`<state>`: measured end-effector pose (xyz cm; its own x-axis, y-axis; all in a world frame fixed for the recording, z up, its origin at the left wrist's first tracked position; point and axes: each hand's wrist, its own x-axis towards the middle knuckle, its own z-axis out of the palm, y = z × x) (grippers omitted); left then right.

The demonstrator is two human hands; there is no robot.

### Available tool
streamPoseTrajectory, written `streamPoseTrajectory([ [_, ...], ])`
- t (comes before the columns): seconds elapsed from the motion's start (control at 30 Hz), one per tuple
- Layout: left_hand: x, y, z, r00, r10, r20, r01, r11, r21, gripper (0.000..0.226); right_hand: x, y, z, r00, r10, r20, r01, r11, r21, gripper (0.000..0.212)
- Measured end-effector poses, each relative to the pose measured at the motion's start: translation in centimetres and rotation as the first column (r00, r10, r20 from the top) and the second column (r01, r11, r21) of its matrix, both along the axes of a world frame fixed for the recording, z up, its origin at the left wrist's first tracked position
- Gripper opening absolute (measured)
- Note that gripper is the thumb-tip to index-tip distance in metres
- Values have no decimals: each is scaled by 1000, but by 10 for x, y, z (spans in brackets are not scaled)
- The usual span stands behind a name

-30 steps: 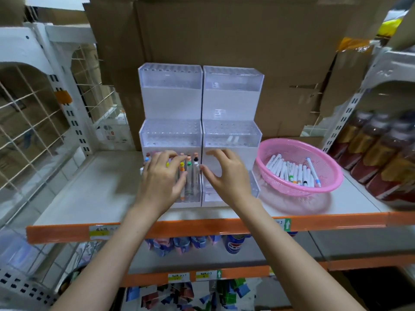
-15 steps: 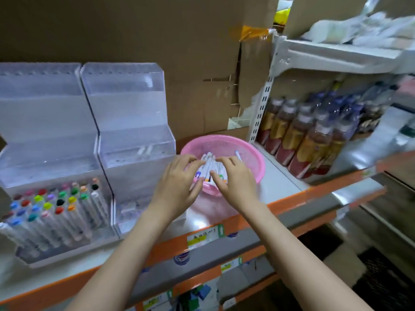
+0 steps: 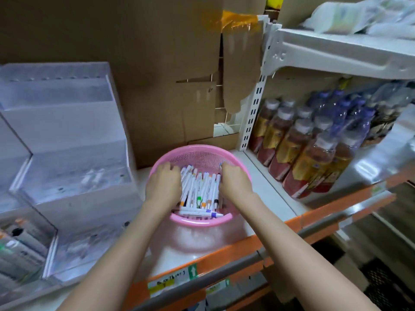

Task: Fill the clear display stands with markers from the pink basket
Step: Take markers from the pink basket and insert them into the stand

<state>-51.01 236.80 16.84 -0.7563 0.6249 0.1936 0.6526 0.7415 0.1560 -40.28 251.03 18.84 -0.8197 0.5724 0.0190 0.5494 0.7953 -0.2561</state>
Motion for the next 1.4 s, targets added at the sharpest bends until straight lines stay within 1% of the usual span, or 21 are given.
streamPoseTrajectory([
  [0.07, -1, 6, 1, 1000, 20, -12, -21, 996, -89, 25, -6, 5, -1, 1000, 8, 29, -9, 1000, 24, 19],
  [0.17, 2, 12, 2, 999, 4, -43, -15, 966, -260, 20, -13, 9, -5, 999, 20, 27, -21, 999, 31, 18],
  [0.23, 0, 16, 3, 1000, 13, -10, -15, 963, -269, 18, -16, 11, -9, 999, 43, 10, -43, 999, 17, 17],
  [0.3, -2, 17, 3, 998, 25, 56, -13, 980, -198, 13, -18, 13, -13, 997, 58, -47, -60, 997, -47, 19],
  [0.37, -7, 16, 1, 990, 30, 139, -16, 995, -99, 11, -19, 12, -13, 993, 67, -102, -82, 985, -154, 25],
  [0.43, -10, 14, -2, 977, 27, 211, -29, 1000, 8, 12, -19, 11, -10, 988, 85, -130, -116, 961, -253, 20],
  [0.53, -9, 13, 1, 970, 20, 243, -43, 995, 93, 7, -19, 12, -6, 986, 108, -129, -144, 939, -311, 12],
  [0.57, -7, 13, 3, 967, 15, 254, -45, 992, 114, 10, -18, 13, -5, 986, 116, -120, -149, 934, -324, 15],
  [0.63, -5, 11, 6, 959, 11, 283, -58, 986, 157, 29, -16, 14, -3, 987, 135, -88, -158, 920, -358, 26],
  [0.67, -5, 11, 7, 957, 8, 290, -60, 983, 174, 34, -15, 14, -3, 986, 141, -84, -163, 912, -377, 31],
  [0.7, -5, 11, 9, 956, -8, 294, -52, 979, 196, 30, -14, 14, -2, 986, 137, -94, -163, 901, -402, 37],
  [0.77, -6, 9, 12, 952, -20, 306, -61, 966, 251, 6, -12, 14, 0, 983, 106, -148, -163, 876, -455, 50],
  [0.8, -6, 9, 12, 950, -20, 310, -73, 956, 285, 23, -11, 13, 0, 978, 97, -183, -173, 868, -466, 59],
  [0.83, -4, 8, 14, 952, -39, 305, -62, 947, 315, 39, -10, 11, 0, 971, 98, -218, -192, 862, -469, 67],
  [0.87, -3, 7, 14, 952, -62, 299, -48, 937, 347, 51, -9, 9, -1, 962, 106, -250, -216, 858, -465, 73],
  [0.9, -2, 6, 15, 953, -94, 287, -24, 923, 384, 59, -8, 7, -1, 953, 117, -278, -238, 858, -454, 79],
  [0.97, 2, 3, 17, 953, -135, 272, 8, 906, 422, 67, -6, 4, -1, 941, 128, -315, -262, 864, -431, 84],
  [1.07, 9, -1, 20, 954, -182, 240, 54, 887, 459, 67, -2, -1, 1, 921, 123, -370, -275, 877, -393, 77],
  [1.17, 18, -6, 27, 956, -219, 194, 91, 852, 516, 59, 3, -9, 5, 865, 137, -482, -338, 869, -360, 70],
  [1.27, 28, -11, 38, 952, -258, 162, 108, 783, 612, 52, 6, -18, 13, 809, 123, -575, -378, 858, -347, 71],
  [1.4, 41, -25, 51, 950, -313, 19, 213, 687, 695, 55, 11, -36, 29, 736, 157, -658, -431, 859, -276, 74],
])
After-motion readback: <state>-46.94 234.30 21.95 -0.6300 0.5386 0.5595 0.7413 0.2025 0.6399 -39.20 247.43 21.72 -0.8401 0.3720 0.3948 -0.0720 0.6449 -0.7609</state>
